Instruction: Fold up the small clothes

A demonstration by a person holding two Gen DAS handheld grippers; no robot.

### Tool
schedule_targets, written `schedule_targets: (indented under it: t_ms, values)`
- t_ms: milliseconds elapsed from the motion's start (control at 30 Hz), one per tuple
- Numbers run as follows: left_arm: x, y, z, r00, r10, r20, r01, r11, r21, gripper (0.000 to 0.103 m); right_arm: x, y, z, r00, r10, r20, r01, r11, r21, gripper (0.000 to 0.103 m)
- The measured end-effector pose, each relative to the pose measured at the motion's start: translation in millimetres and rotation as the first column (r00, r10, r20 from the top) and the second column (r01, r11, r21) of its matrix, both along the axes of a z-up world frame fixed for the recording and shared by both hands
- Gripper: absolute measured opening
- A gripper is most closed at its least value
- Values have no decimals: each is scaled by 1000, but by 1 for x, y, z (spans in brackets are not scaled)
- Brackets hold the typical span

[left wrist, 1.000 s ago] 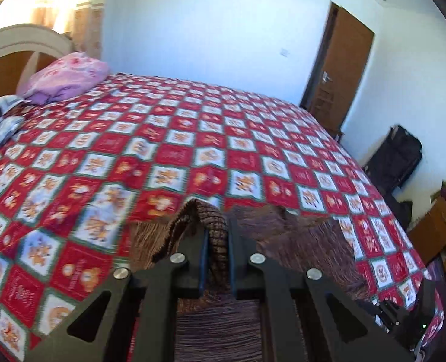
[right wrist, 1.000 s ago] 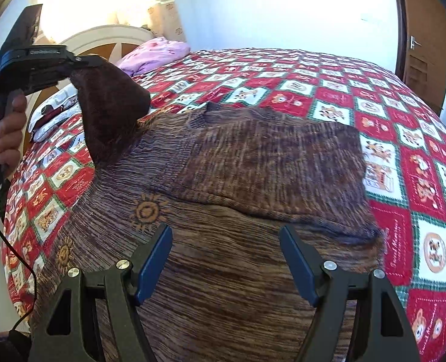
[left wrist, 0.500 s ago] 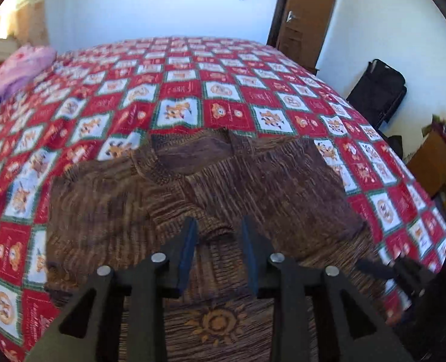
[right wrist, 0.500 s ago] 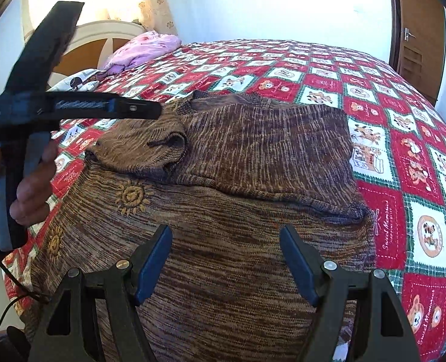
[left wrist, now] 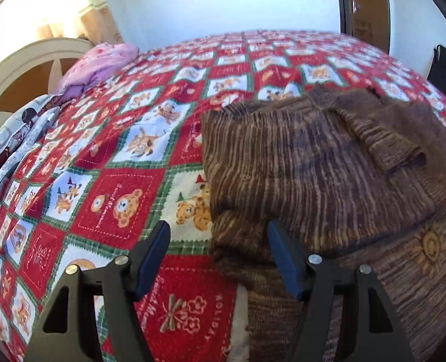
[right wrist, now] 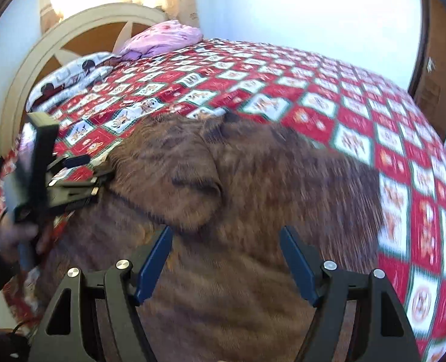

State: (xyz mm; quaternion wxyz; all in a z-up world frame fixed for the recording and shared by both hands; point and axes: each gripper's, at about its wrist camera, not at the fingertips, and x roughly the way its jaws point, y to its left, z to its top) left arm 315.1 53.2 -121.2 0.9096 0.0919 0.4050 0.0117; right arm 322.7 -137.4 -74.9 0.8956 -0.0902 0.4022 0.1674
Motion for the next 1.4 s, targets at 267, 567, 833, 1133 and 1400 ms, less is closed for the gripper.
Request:
schedule_targets:
  t_ms: [267,567,833,1133,1400]
  values:
    - [-10,-2,-5,998,-16,52,18,999,-30,69,43,60,-45,999,36,-2,-36,983,-178,57]
    - [-6,26,-10,1000,-10,20,15,969,-248,84,78,-5,-33,981,-178,-78,180,984,14,13]
    - [-8,23,-11,999,-13,38,22,974,-227,87,66,-9,-21,987,-133,-84,141,985,95,69]
    - [-13,23,-10,998,-24,59,37,971,-234,87,28,9,-40,978,-59,-201,83,990,113,42]
    - [-17,22,-8,996,-41,73,57,970,-235,95,9,15,-22,995,-38,-89,45,996,74,2]
